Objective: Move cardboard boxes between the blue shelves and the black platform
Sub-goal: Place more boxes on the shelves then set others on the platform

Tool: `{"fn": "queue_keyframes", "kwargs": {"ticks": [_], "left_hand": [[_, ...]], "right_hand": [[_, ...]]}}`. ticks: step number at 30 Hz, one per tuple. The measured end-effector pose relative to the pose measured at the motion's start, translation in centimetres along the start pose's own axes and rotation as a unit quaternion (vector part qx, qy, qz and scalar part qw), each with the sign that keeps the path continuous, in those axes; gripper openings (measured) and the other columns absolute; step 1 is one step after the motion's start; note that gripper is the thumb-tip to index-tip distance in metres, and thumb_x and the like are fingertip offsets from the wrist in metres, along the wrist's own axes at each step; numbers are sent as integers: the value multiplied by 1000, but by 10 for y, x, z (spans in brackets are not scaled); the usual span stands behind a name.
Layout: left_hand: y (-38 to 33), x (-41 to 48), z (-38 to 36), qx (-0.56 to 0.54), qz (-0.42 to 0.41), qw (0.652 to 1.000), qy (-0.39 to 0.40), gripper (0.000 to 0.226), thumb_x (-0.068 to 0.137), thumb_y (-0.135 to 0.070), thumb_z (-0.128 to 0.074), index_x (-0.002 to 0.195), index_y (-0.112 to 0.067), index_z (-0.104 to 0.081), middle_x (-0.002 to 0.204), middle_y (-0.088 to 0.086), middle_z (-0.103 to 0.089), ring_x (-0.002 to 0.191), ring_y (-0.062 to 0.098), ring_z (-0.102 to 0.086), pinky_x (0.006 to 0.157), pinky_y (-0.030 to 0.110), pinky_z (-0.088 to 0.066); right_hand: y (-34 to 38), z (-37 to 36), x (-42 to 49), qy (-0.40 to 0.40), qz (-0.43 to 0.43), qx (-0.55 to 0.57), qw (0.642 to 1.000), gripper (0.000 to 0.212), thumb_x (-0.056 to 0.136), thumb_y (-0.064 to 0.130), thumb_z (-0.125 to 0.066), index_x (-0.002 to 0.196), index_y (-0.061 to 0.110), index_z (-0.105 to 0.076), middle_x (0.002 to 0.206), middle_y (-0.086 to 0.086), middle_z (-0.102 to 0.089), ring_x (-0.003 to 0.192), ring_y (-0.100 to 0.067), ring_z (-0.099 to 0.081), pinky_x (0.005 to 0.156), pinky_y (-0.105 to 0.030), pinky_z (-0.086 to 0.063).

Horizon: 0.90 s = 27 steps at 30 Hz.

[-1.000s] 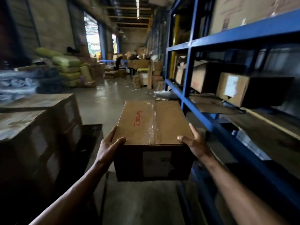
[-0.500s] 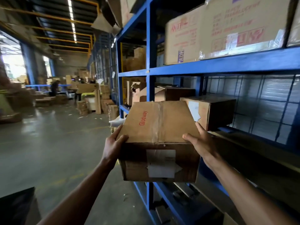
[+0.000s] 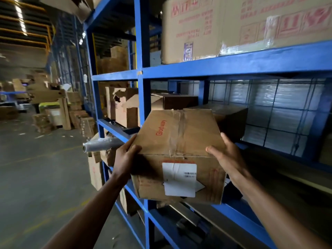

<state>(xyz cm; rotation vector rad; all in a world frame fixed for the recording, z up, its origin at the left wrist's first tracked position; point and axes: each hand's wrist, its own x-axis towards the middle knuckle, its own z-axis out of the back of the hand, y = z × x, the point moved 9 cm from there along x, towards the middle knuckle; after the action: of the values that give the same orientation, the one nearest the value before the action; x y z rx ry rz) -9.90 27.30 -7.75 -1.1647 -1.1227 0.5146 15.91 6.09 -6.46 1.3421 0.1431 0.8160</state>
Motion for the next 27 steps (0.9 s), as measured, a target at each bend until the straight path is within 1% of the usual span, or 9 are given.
{"fn": "queue_keyframes", "kwargs": {"ticks": [2, 4, 8, 10, 13, 15, 20, 24, 27], "left_hand": [[4, 12, -6, -1, -2, 1000, 12, 66, 77, -33, -59, 141, -20, -52, 122, -14, -62, 106, -5, -56, 85, 15, -42], [7, 21, -12, -12, 3, 999, 29, 69, 78, -35, -59, 144, -19, -49, 127, -8, -60, 109, -3, -55, 88, 18, -43], [2, 26, -37, -30, 3, 995, 93, 63, 84, -33, -60, 144, -18, -49, 127, -6, -61, 113, 9, -58, 102, 33, -45], [-6, 25, -54, -38, 1, 991, 127, 59, 86, -30, -60, 143, -18, -50, 124, -8, -62, 112, 9, -58, 100, 32, -46], [-15, 22, -77, -54, -6, 986, 155, 66, 81, -30, -60, 144, -15, -49, 133, -6, -59, 117, 7, -56, 105, 29, -41], [-22, 17, -97, -67, -13, 980, 185, 59, 88, -23, -60, 145, -15, -47, 132, -4, -58, 112, 2, -56, 97, 21, -41], [-28, -1, -146, -102, -6, 969, 226, 50, 94, -15, -57, 144, -19, -49, 123, -5, -65, 98, -3, -64, 85, 16, -47], [-34, -10, -187, -115, 0, 960, 255, 50, 96, -16, -55, 145, -17, -46, 121, -4, -64, 94, -1, -65, 79, 12, -48], [-34, -9, -218, -119, -1, 954, 277, 51, 97, -23, -56, 147, -22, -44, 124, -2, -64, 91, 0, -67, 77, 15, -47]], "right_hand": [[5, 3, 2, -14, -3, 0, 1000, 79, 84, 31, -72, 151, 30, -29, 101, 17, -58, 91, -1, -58, 73, -26, -48], [8, 11, -1, -34, -14, -4, 999, 83, 83, 32, -72, 152, 30, -25, 100, 18, -55, 89, 0, -57, 73, -28, -48], [16, 34, -28, -85, -34, -16, 996, 89, 82, 32, -73, 154, 29, -21, 118, 8, -59, 92, -6, -60, 73, -27, -50], [19, 51, -46, -120, -48, -23, 991, 89, 82, 31, -74, 154, 28, -23, 130, 2, -59, 103, -12, -61, 83, -31, -51], [27, 79, -71, -172, -59, -48, 982, 92, 77, 36, -76, 153, 30, -25, 145, 0, -49, 123, -18, -53, 100, -36, -46], [30, 97, -88, -198, -70, -51, 977, 92, 77, 35, -76, 153, 30, -25, 143, -2, -52, 121, -19, -55, 99, -38, -49], [35, 138, -123, -251, -78, -52, 964, 84, 85, 26, -71, 154, 28, -22, 137, -3, -54, 89, -5, -57, 67, -24, -46], [29, 168, -135, -280, -93, -58, 954, 84, 85, 26, -71, 153, 29, -23, 136, -3, -54, 98, -12, -60, 74, -28, -50], [25, 188, -135, -291, -92, -61, 950, 80, 85, 25, -71, 152, 28, -27, 125, 3, -60, 97, -14, -64, 78, -30, -53]]}}
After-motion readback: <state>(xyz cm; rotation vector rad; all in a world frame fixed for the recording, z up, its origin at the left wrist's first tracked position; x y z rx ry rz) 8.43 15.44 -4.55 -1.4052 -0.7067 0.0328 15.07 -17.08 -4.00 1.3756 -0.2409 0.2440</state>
